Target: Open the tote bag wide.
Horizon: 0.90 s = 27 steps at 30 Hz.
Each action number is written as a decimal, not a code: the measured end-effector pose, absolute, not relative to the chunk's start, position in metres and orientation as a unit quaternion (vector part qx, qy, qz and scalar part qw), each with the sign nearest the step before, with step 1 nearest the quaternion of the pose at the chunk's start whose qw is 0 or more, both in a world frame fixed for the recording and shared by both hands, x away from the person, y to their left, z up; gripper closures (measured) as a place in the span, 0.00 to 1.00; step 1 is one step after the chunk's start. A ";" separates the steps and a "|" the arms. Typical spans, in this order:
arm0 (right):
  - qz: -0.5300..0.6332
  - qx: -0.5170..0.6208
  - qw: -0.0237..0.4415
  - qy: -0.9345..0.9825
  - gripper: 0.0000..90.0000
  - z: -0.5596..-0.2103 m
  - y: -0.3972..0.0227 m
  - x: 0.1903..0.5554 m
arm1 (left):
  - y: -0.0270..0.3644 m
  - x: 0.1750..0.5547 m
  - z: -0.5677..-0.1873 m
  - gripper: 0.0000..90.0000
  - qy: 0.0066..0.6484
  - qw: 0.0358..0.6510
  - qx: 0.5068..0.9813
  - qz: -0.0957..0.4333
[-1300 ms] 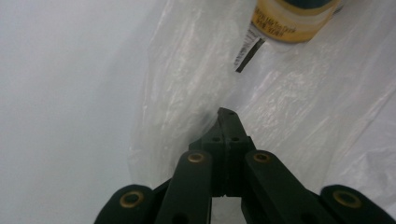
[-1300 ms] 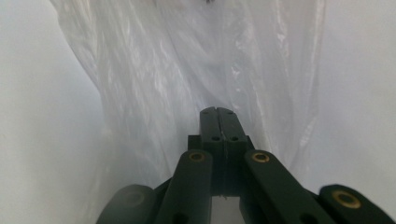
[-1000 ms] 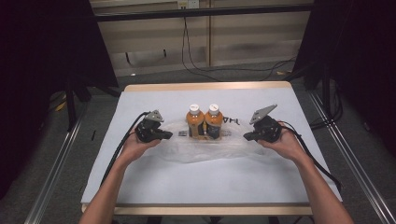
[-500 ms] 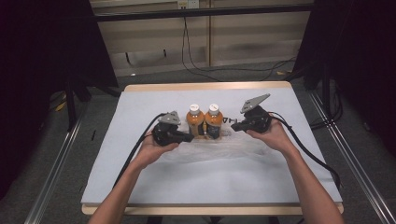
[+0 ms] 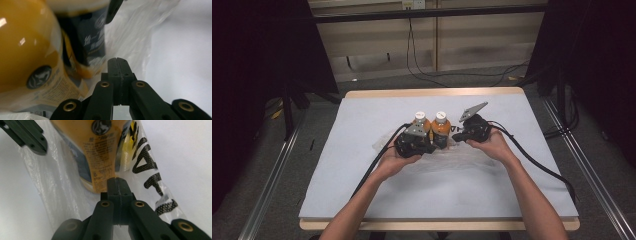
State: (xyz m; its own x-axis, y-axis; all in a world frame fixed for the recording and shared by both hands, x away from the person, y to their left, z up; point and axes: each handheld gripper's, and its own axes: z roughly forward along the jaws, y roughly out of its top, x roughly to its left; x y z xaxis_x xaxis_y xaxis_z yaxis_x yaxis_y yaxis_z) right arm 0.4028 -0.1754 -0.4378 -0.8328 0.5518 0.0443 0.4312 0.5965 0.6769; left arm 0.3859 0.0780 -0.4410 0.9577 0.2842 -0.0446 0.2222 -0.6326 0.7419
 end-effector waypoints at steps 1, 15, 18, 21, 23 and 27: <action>0.351 0.277 0.089 0.890 1.00 -0.439 -0.175 0.404 | 0.078 0.387 -0.445 1.00 0.145 0.402 0.903 0.037; 0.327 0.302 0.075 0.892 1.00 -0.465 -0.170 0.421 | 0.064 0.382 -0.472 1.00 0.137 0.337 0.930 0.049; 0.331 0.305 0.077 0.890 1.00 -0.466 -0.170 0.424 | 0.062 0.380 -0.473 1.00 0.137 0.335 0.931 0.049; 0.323 0.317 0.073 0.889 1.00 -0.470 -0.170 0.428 | 0.063 0.379 -0.473 1.00 0.137 0.335 0.931 0.048; 0.318 0.316 0.074 0.891 1.00 -0.473 -0.169 0.430 | 0.063 0.379 -0.473 1.00 0.133 0.333 0.932 0.049; 0.319 0.325 0.074 0.887 1.00 -0.475 -0.169 0.434 | 0.064 0.378 -0.473 1.00 0.131 0.334 0.932 0.045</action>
State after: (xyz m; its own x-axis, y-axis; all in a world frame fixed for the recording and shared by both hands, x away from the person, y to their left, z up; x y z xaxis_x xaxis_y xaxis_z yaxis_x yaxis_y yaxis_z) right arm 0.4341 -0.1686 -0.4748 -0.7773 0.6246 0.0758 0.5297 0.5845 0.6146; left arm 0.3777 0.0636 -0.4732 0.9614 0.2750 -0.0043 0.2152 -0.7426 0.6342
